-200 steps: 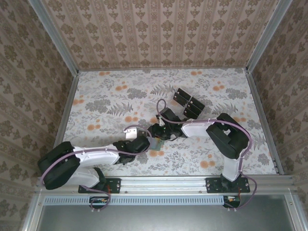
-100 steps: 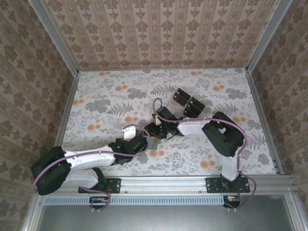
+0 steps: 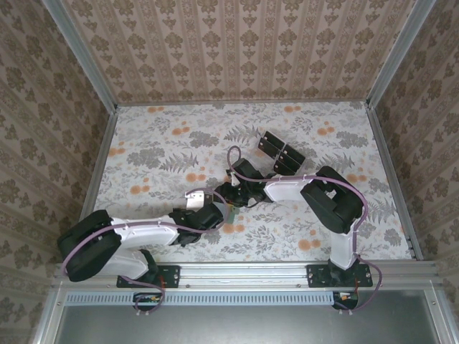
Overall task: Put the credit cards into the card holder
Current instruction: Flip over the card slot in the card holder.
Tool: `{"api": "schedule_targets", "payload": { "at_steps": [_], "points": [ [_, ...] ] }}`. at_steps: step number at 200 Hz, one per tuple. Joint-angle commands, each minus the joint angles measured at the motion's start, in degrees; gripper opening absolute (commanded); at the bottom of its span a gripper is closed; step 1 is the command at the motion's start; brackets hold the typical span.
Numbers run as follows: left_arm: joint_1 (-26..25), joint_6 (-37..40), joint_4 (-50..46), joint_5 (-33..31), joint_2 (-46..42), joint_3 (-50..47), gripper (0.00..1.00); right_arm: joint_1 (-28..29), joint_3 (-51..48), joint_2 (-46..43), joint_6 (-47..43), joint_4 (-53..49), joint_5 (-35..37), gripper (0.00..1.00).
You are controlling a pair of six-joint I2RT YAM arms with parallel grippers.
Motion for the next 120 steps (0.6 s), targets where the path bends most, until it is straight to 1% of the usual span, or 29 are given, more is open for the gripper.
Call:
{"api": "schedule_targets", "payload": {
  "at_steps": [1, 47, 120],
  "points": [
    [0.28, -3.32, -2.50, -2.10, 0.96, -0.67, 1.00, 0.21, 0.44, -2.10, -0.02, -1.54, -0.32, 0.48],
    [0.24, -5.54, -3.36, -2.01, 2.23, -0.84, 1.00, -0.16, -2.76, -7.59, -0.43, -2.33, 3.07, 0.48],
    [0.37, -5.99, -3.43, -2.10, 2.59, -0.91, 1.00, 0.74, -5.89, -8.70, 1.16, -1.08, 3.86, 0.48]
  ]
}}
